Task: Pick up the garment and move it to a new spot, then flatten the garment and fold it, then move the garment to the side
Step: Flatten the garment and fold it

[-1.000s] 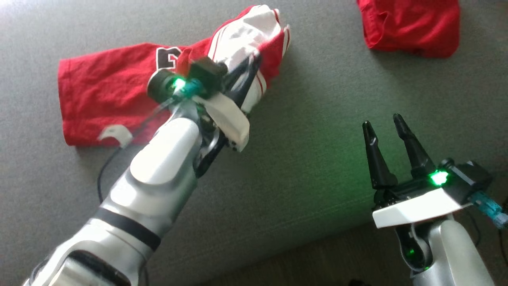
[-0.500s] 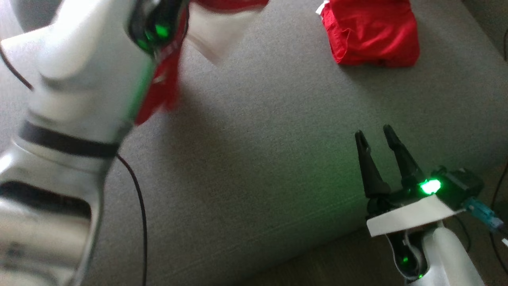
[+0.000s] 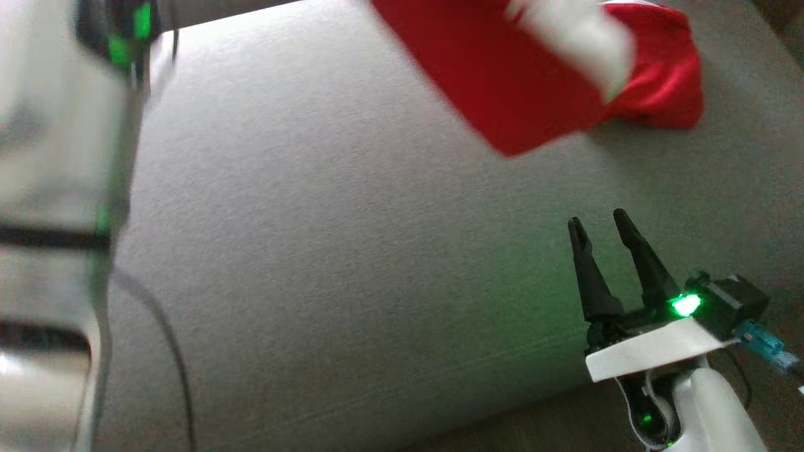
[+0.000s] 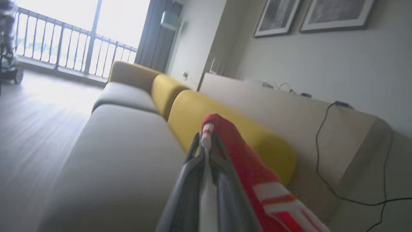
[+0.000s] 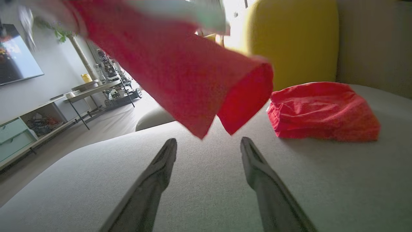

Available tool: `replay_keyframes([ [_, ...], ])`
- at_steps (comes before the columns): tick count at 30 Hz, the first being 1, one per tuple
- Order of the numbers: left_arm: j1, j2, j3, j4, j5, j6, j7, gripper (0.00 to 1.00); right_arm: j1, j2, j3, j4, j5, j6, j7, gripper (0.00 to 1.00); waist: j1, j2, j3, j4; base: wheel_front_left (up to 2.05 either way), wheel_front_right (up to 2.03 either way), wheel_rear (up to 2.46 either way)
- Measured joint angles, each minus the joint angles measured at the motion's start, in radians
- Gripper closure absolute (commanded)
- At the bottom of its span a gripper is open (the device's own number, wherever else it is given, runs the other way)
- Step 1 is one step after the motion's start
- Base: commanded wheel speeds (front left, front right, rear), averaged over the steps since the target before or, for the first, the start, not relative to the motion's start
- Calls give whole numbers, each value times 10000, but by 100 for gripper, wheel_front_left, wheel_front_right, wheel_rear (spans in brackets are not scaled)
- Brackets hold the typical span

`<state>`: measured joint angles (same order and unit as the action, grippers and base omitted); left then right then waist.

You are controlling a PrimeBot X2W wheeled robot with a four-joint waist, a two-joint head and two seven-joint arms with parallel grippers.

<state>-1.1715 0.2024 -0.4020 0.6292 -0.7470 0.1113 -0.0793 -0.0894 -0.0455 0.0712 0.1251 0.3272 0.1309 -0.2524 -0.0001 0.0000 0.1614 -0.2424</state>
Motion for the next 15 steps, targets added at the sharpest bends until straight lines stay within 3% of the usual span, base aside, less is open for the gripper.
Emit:
replay_keyframes([
  [3,1985,320,445,460,-629,255,128,100,2,2,-31,-6,-69,2,0,0,0,0,38,308,0,0,0],
  [8,4714,880,1020,959,-1212,244,-483,100,0,0,-79,-4,-201,0,0,0,0,0,217,729,0,0,0],
  [14,5868,1338,1118,991,-771,27,-1484,100,-6,2,-176,0,-424,2,0,0,0,0,467,1169,0,0,0],
  [15,5923,1413,1120,961,-614,29,-1572,89,-9,2,-186,2,-464,2,0,0,0,0,504,1243,0,0,0],
])
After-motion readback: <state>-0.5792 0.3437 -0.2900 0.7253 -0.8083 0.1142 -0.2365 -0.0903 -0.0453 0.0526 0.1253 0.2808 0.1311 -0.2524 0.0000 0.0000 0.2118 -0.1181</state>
